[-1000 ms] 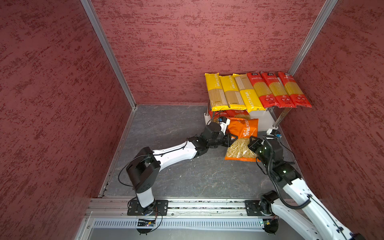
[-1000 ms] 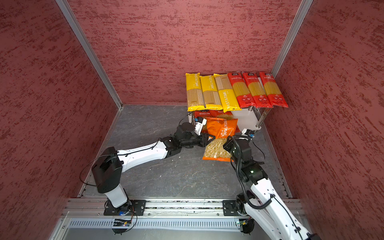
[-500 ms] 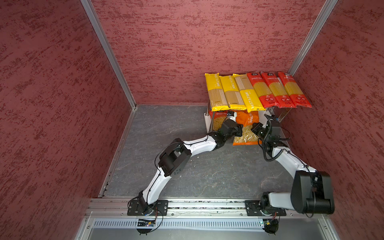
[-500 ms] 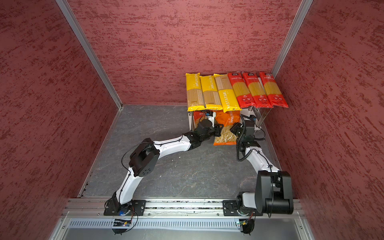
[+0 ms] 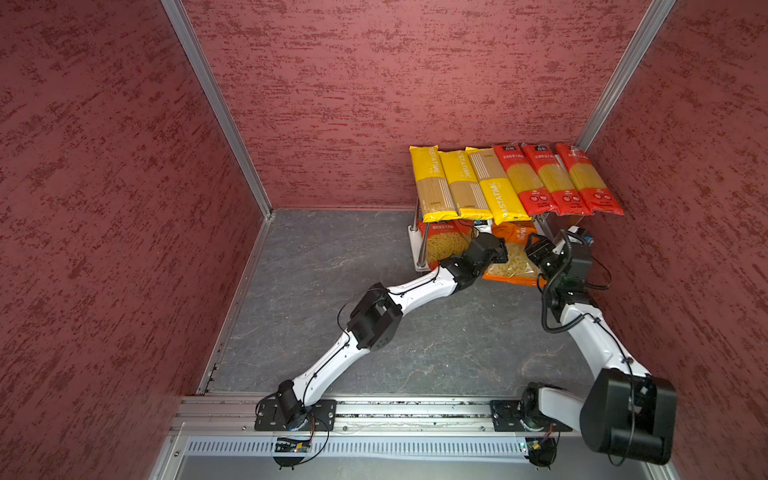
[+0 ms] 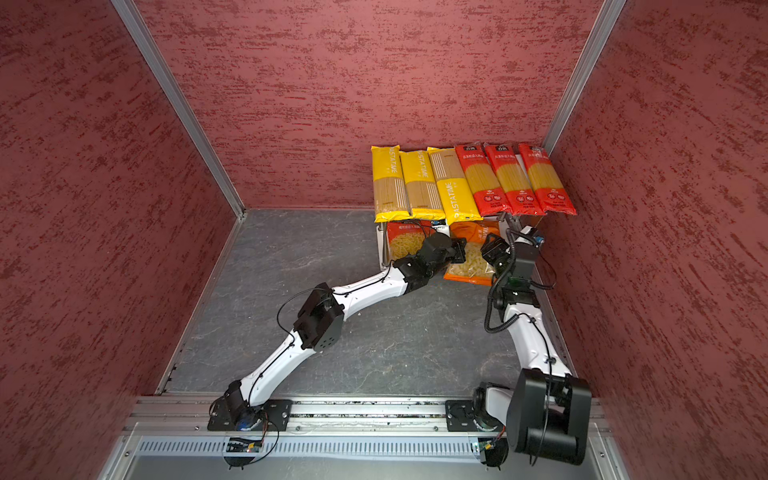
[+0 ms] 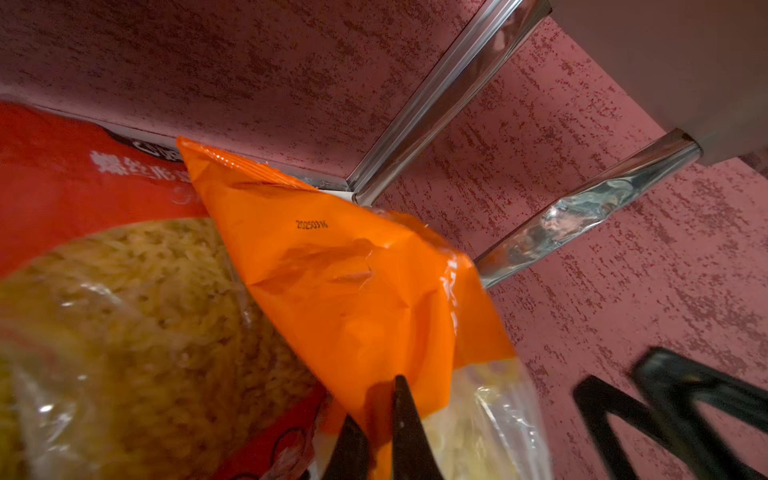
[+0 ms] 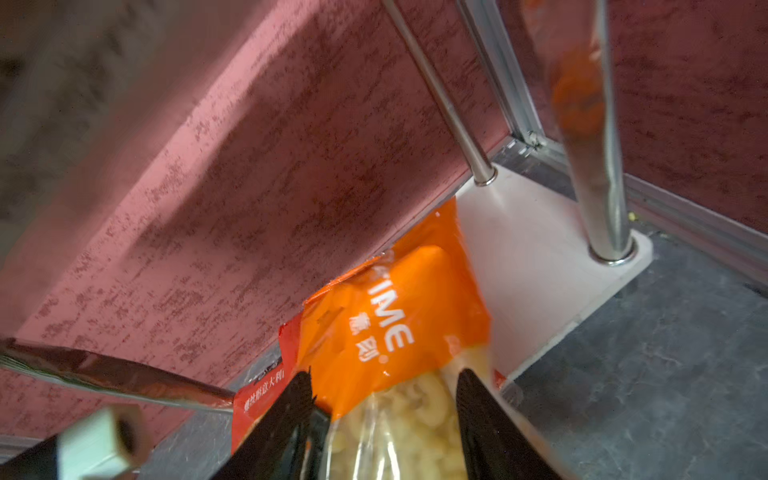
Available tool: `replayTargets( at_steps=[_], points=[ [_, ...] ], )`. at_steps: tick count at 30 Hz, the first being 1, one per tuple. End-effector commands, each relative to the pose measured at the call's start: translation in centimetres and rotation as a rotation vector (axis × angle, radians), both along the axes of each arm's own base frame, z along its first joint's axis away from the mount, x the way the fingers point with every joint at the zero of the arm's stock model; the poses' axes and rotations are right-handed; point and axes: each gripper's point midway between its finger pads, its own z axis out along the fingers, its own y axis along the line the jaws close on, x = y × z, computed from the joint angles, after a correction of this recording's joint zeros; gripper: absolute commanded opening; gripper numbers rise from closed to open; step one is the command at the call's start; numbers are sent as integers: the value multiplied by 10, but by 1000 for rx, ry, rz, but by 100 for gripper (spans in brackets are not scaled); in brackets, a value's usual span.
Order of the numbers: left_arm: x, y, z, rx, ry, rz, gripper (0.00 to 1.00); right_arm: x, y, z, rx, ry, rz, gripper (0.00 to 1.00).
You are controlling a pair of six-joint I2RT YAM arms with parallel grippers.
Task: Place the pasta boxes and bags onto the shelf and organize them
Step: 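Carry the orange macaroni bag with both grippers to the lower shelf tier, then push the macaroni bag into the lower tier beside the fusilli bags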
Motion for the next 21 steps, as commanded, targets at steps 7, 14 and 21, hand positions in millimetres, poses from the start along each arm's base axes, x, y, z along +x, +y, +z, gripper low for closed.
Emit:
replayTargets(
  at_steps=[7, 14, 21],
  points=[
    [24, -3, -6, -62, -32, 145, 0, -26, -7, 7, 8, 57, -15, 60],
    [28, -3, -4, -83, -47, 135, 0, -63, 15, -75, 237, 187, 9, 66],
    [23, -7, -11, -76, -19, 115, 0, -52, 36, -110, 585, 82, 118, 72]
  ],
)
